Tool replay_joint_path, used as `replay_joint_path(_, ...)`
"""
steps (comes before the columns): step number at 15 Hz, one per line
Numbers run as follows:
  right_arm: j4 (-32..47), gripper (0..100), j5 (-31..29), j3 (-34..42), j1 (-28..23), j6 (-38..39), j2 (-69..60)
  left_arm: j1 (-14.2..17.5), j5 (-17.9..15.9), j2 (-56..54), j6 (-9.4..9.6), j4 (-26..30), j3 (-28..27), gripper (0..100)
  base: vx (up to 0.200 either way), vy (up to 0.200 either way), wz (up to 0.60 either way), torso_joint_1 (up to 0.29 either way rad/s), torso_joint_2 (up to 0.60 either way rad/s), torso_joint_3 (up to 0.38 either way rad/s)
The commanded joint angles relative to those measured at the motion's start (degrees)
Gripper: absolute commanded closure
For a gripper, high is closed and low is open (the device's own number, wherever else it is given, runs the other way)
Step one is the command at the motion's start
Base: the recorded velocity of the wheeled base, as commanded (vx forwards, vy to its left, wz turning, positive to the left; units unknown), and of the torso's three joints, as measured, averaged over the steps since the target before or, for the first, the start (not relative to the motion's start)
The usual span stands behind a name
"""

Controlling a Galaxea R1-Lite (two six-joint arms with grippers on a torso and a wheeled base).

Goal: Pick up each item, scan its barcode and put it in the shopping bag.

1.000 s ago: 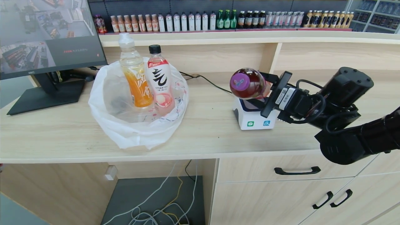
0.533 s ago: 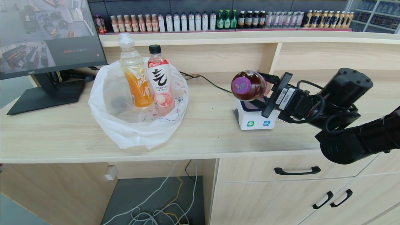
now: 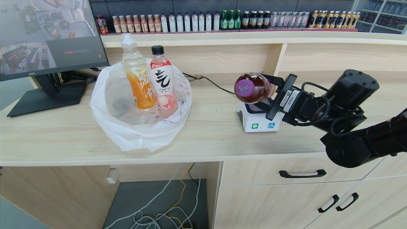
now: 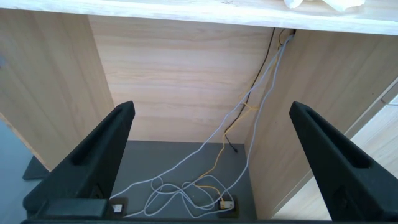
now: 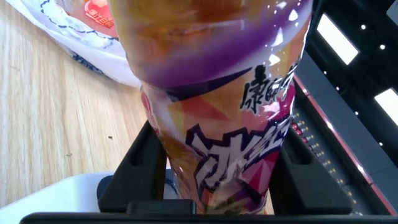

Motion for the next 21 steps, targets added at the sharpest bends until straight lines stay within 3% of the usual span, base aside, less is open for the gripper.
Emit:
replay_joint_path(1, -0.06, 100, 0.03, 0.16, 0.04, -0.02, -0.23, 0.0, 0.0, -0.02, 0.0, 0.0, 0.0, 0, 0.0, 0.0, 0.0, 0.0, 0.0, 0.0)
replay_joint_path(10, 0.11, 100, -0.24, 0.16, 0.57, 0.15, -1.81, 0.0, 0.09, -0.02, 0.0, 0.0, 0.0, 0, 0.0, 0.0, 0.0, 0.0, 0.0, 0.0)
replay_joint_path(14, 1.08, 100, -3.4, 0.33, 3.21, 2.61, -5.94, 0.0, 0.0, -0.02, 0.0, 0.0, 0.0, 0, 0.0, 0.0, 0.0, 0.0, 0.0, 0.0)
replay_joint_path(17, -0.42, 100, -9.9, 1.92, 5.75, 8.85, -8.93, 0.0, 0.0, -0.02, 0.0, 0.0, 0.0, 0, 0.0, 0.0, 0.0, 0.0, 0.0, 0.0)
replay_joint_path(21, -4.9, 100, -27.75, 2.27, 13.4, 24.5, -10.6, -0.09, 0.0, -0.02, 0.0, 0.0, 0.0, 0, 0.0, 0.0, 0.0, 0.0, 0.0, 0.0)
